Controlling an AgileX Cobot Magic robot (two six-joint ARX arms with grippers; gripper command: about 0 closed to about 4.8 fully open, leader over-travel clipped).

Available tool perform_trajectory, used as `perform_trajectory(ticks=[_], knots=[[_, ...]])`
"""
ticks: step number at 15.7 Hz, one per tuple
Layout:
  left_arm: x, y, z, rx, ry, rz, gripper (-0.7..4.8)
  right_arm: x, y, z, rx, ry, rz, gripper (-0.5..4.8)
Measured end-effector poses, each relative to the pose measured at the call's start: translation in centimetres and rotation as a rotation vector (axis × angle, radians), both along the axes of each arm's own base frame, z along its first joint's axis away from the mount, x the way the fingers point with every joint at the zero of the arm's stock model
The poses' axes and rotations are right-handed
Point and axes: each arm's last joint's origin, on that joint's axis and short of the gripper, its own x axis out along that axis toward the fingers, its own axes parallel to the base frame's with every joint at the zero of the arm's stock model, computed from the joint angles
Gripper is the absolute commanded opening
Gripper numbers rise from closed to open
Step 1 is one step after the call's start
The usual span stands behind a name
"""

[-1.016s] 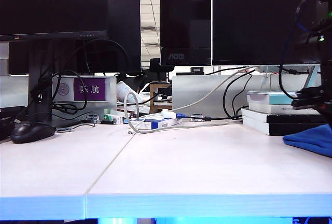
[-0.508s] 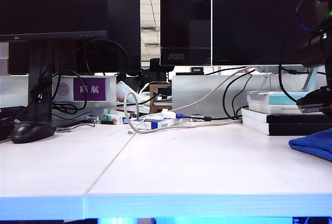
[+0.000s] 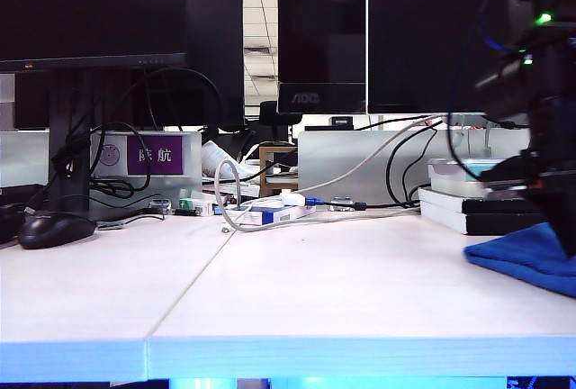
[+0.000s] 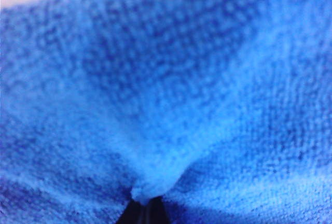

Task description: Wipe the table from right to left using the rag.

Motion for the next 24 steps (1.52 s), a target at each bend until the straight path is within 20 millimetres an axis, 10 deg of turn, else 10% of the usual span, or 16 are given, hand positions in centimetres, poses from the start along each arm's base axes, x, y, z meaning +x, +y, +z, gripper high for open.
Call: perform_trajectory(ticks=[24], knots=[[-0.4, 0.7, -1.6, 0.144, 0.113, 0.081, -0.06, -2.0, 12.6, 0.0, 0.24, -0.127, 0.271, -0.06]])
